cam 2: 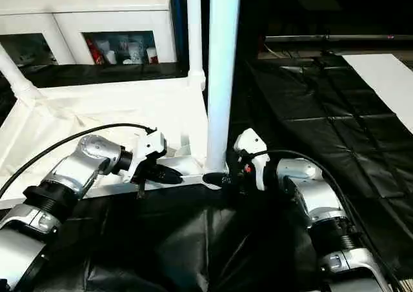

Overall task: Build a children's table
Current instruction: Rotate leg to tighten

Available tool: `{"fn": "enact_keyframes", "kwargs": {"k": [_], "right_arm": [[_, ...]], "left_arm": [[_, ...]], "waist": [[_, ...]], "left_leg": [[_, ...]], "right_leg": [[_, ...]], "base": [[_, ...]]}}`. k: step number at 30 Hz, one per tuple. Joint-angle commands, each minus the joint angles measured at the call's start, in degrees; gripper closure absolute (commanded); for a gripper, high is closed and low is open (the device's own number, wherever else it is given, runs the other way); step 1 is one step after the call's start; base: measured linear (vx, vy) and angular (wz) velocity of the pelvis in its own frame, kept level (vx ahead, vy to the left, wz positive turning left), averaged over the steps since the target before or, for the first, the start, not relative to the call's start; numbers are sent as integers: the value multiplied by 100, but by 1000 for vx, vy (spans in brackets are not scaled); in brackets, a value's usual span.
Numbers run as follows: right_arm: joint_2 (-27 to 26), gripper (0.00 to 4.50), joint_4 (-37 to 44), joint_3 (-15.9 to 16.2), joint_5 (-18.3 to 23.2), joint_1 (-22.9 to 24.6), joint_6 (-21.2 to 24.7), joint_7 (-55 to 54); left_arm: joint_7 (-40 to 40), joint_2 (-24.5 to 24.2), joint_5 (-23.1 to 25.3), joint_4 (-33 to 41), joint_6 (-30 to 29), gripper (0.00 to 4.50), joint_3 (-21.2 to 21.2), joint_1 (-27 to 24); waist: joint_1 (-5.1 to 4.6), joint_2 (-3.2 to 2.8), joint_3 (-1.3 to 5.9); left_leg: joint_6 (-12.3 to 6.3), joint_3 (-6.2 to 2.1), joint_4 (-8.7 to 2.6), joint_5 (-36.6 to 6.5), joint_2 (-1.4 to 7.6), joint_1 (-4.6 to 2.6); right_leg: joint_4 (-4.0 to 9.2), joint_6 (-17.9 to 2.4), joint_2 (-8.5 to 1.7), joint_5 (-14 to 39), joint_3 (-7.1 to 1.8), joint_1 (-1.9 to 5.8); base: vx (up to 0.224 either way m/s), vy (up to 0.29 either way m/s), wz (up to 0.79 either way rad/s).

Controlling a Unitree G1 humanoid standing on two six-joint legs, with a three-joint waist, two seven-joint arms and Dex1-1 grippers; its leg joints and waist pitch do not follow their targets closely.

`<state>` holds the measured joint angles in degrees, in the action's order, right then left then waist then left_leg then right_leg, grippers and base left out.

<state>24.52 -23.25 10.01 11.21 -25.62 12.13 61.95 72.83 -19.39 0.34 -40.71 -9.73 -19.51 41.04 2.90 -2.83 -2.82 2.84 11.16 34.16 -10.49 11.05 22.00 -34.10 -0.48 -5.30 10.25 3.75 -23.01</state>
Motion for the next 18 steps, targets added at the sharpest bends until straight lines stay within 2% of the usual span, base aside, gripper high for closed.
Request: {"fn": "enact_keyframes", "kwargs": {"k": [1,3,8,9,18], "right_arm": [[-46,122,-87,163,-95,32,36,24],[-69,141,-126,153,-79,11,53,-38],[-84,181,-144,149,-157,28,48,-110],[-98,181,-165,146,-199,33,31,-166],[-227,193,-221,134,-274,106,17,-424]], "left_arm": [[120,16,67,104,-97,450,-138,-127],[118,10,55,156,-131,450,-136,-145],[117,12,54,183,-139,450,-139,-151],[112,19,62,162,-127,450,-136,-141],[-78,89,103,109,-161,450,-102,-125]], "waist": [[-5,41,386],[-7,20,394],[-10,23,396],[-7,-5,397],[-37,21,391]], "left_leg": [[-380,-79,-396,-1115,215,-110],[-369,-83,-395,-1075,219,-112],[-388,-77,-388,-1054,207,-109],[-385,-82,-387,-1058,207,-108],[-342,-85,-397,-1144,207,-109]], "right_leg": [[364,-1511,-294,961,-208,294],[351,-1526,-292,881,-209,292],[348,-1533,-277,771,-203,298],[347,-1535,-285,780,-203,302],[361,-1508,-276,894,-202,301]], "base": [[0,0,0],[0,0,0],[0,0,0],[0,0,0],[0,0,0]]}}
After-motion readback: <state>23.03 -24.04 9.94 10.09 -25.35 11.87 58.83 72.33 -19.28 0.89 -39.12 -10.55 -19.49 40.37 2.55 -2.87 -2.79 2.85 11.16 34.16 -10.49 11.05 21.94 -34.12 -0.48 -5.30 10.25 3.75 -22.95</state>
